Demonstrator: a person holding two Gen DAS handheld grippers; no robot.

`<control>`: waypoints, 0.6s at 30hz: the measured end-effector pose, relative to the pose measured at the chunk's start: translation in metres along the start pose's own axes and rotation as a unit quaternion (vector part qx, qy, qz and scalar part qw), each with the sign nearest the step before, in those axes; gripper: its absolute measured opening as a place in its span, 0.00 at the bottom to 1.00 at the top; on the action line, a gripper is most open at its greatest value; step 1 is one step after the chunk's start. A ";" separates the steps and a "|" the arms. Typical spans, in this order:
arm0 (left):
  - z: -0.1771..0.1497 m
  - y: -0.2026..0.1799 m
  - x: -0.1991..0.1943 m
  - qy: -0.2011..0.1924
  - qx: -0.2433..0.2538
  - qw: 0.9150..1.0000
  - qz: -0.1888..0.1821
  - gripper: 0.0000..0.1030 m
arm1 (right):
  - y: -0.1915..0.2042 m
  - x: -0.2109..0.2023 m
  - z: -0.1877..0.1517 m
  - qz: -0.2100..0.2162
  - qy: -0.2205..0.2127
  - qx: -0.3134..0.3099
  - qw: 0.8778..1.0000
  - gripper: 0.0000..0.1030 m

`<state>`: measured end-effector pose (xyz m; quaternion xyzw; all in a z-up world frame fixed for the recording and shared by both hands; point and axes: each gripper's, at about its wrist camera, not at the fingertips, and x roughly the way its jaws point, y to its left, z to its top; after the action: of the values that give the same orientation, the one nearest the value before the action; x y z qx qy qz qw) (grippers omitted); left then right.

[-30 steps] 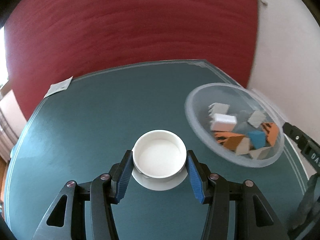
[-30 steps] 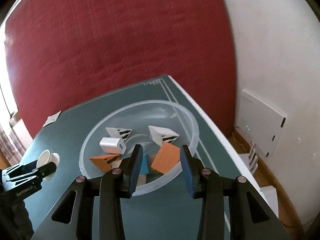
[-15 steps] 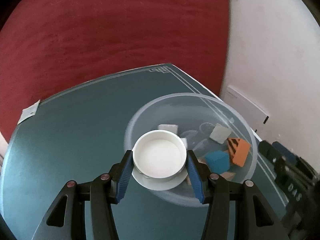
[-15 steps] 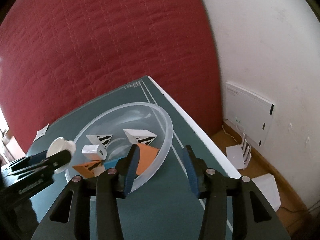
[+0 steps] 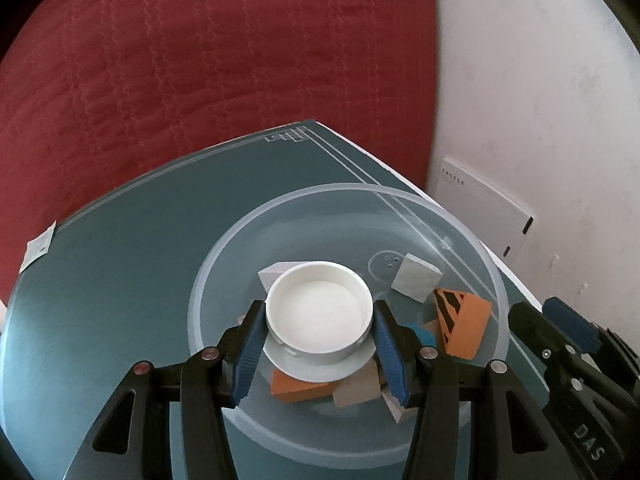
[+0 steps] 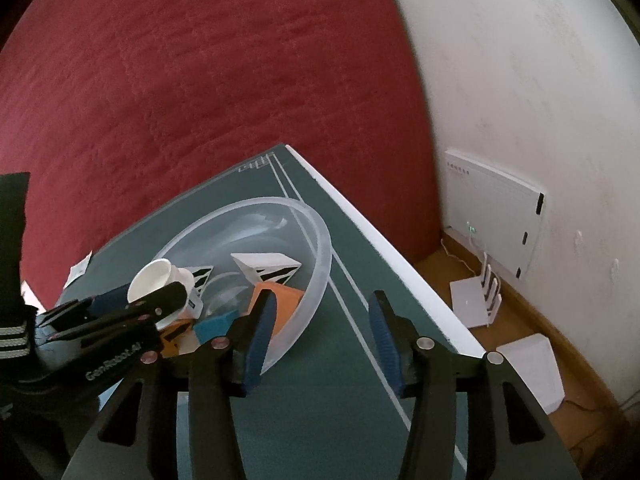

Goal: Organize rigid objects
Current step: 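Carry the white cup into the clear bowl and open the left gripper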

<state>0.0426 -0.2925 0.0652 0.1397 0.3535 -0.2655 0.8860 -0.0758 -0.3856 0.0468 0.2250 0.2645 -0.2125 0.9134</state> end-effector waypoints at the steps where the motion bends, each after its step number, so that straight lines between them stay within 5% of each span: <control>1: 0.001 -0.001 0.002 0.001 0.001 1.000 0.001 0.54 | 0.000 0.000 0.000 0.000 0.000 0.001 1.000 0.50; 10: 0.003 -0.005 0.010 0.003 0.007 1.000 0.005 0.54 | -0.002 0.002 0.002 0.000 0.004 -0.001 1.000 0.51; 11: 0.003 -0.005 0.010 0.005 0.005 1.000 0.006 0.57 | -0.002 0.002 0.003 -0.001 0.004 -0.001 1.000 0.51; 13: 0.004 -0.004 0.008 0.004 -0.001 1.000 0.008 0.80 | -0.003 0.002 0.003 -0.002 0.004 -0.003 1.000 0.51; 18: 0.003 -0.001 0.002 -0.008 -0.003 1.000 0.017 0.85 | -0.001 0.003 0.002 -0.004 0.003 -0.007 1.000 0.52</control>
<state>0.0451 -0.2957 0.0661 0.1412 0.3448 -0.2500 0.8937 -0.0733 -0.3882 0.0465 0.2183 0.2698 -0.2141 0.9131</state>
